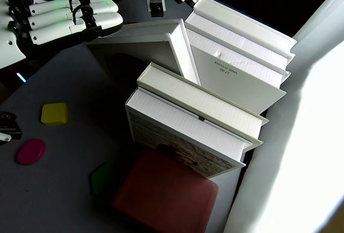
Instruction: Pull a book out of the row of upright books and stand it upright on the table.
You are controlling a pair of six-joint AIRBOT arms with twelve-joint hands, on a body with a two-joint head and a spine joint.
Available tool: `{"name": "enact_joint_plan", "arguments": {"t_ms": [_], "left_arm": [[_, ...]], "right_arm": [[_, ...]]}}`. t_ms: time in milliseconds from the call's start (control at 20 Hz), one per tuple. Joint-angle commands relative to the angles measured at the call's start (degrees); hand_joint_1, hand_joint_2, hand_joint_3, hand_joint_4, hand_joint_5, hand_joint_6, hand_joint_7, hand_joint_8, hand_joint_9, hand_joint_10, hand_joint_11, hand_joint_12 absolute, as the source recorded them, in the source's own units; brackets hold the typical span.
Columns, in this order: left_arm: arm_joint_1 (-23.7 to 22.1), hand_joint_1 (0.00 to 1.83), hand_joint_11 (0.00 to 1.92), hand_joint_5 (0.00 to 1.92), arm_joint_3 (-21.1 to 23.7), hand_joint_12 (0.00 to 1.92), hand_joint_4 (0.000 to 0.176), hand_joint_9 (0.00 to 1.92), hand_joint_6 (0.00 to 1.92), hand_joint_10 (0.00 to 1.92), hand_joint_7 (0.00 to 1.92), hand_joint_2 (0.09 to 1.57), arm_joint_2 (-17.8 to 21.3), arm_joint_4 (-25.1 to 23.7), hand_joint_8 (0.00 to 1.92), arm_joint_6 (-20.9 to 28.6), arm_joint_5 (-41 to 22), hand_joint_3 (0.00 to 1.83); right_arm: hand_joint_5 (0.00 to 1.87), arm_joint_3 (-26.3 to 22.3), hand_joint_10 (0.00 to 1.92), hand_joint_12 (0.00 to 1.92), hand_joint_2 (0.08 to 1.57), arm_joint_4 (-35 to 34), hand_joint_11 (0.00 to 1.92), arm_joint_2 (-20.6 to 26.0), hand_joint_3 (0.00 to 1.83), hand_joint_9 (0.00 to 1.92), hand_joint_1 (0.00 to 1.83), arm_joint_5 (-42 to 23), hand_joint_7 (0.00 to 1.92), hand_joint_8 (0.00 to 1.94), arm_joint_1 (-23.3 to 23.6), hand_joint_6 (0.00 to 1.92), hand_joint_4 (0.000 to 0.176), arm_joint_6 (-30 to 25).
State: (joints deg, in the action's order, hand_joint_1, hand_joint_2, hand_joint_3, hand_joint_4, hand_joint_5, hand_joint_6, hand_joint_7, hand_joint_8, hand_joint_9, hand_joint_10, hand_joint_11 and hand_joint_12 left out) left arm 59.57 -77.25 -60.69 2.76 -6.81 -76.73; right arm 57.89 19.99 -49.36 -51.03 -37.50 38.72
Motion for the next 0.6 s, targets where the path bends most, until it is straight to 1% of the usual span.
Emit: {"name": "enact_joint_plan", "arguments": {"t_ms": [0,50,100,150,200,250,300,350,400,450,500,550], "left_arm": [[-0.4,0.34,0.01,0.19,-0.1,0.01,0.000,0.04,0.00,0.00,0.05,1.39,-0.1,1.8,0.00,0.4,-7.4,0.00],[-0.4,0.35,0.02,0.20,-0.1,0.01,0.000,0.04,0.00,0.00,0.06,1.39,-0.1,1.8,0.00,0.4,-7.4,0.00],[-0.4,0.38,0.03,0.21,-0.1,0.02,0.000,0.05,0.01,0.01,0.07,1.38,-0.1,1.9,0.00,0.4,-7.4,0.00],[-0.3,0.39,0.03,0.21,-0.1,0.02,0.000,0.05,0.01,0.01,0.07,1.38,-0.1,1.9,0.00,0.4,-7.4,0.00],[-0.3,0.37,0.04,0.21,-0.1,0.03,0.000,0.05,0.00,0.01,0.07,1.38,-0.1,1.9,0.00,0.4,-7.4,0.00],[-0.3,0.37,0.04,0.21,-0.2,0.03,0.000,0.05,0.00,0.01,0.07,1.39,-0.2,1.9,0.00,0.4,-7.4,0.00],[-0.3,0.36,0.03,0.21,-0.2,0.03,0.000,0.05,0.00,0.01,0.08,1.38,-0.2,1.9,0.01,0.4,-7.4,0.00],[-0.3,0.39,0.03,0.22,-0.2,0.04,0.000,0.06,0.01,0.01,0.08,1.38,-0.3,2.0,0.01,0.4,-7.4,0.00],[-0.3,0.39,0.03,0.22,-0.2,0.04,0.000,0.06,0.00,0.01,0.08,1.38,-0.3,2.0,0.00,0.4,-7.4,0.00],[-0.3,0.35,0.03,0.21,-0.2,0.05,0.000,0.06,0.00,0.00,0.08,1.38,-0.3,2.0,0.00,0.5,-7.2,0.00],[-0.3,0.34,0.01,0.20,-0.3,0.21,0.000,0.07,0.00,0.01,0.08,1.38,-0.3,2.0,0.00,0.5,-7.2,0.00],[-0.3,0.35,0.00,0.21,-0.3,0.27,0.000,0.07,0.00,0.01,0.07,1.38,-0.3,2.0,0.00,0.5,-7.2,0.00]], "right_arm": [[0.63,-0.3,0.00,0.00,1.40,-1.6,0.00,0.4,0.00,0.00,0.00,-7.1,0.16,0.00,0.1,0.52,0.000,-0.2],[0.61,-0.5,0.00,0.00,1.41,-1.3,0.00,0.6,0.00,0.00,0.00,-7.5,0.16,0.00,0.1,0.50,0.000,-0.2],[0.46,-0.4,0.00,0.00,1.43,-1.2,0.00,0.6,0.01,0.00,0.00,-7.6,0.11,0.00,0.2,0.43,0.000,-0.2],[0.34,-0.2,0.00,0.00,1.43,-1.2,0.00,0.6,0.00,0.00,0.00,-7.6,0.08,0.00,0.8,0.32,0.000,-0.2],[0.09,0.2,0.00,0.00,1.42,-1.2,0.00,0.7,0.00,0.00,0.17,-7.6,0.02,0.00,1.7,0.18,0.000,-0.2],[0.02,0.4,0.00,0.00,1.38,-1.2,0.00,0.9,0.00,0.00,0.35,-7.4,0.00,0.00,2.2,0.07,0.037,-0.2],[0.00,0.6,0.00,0.00,1.35,-1.0,0.00,1.5,0.00,0.00,0.46,-7.2,0.00,0.00,2.7,0.01,0.050,-0.2],[0.00,0.7,0.00,0.00,1.32,-0.4,0.00,1.9,0.00,0.00,0.61,-6.6,0.00,0.00,3.2,0.00,0.060,-0.3],[0.00,0.8,0.00,0.00,1.29,0.3,0.00,2.2,0.00,0.00,0.68,-5.9,0.00,0.00,3.8,0.00,0.097,-0.3],[0.00,1.0,0.00,0.00,1.25,2.3,0.00,2.3,0.00,0.00,0.70,-3.9,0.00,0.00,5.9,0.00,0.152,-0.8],[0.00,1.2,0.00,0.00,1.24,5.2,0.00,2.2,0.00,0.00,0.77,-1.1,0.00,0.00,8.4,0.00,0.133,-1.3],[0.00,1.3,0.00,0.00,1.19,7.6,0.00,2.0,0.00,0.00,0.94,1.3,0.00,0.00,10.6,0.00,0.119,-1.9]]}}
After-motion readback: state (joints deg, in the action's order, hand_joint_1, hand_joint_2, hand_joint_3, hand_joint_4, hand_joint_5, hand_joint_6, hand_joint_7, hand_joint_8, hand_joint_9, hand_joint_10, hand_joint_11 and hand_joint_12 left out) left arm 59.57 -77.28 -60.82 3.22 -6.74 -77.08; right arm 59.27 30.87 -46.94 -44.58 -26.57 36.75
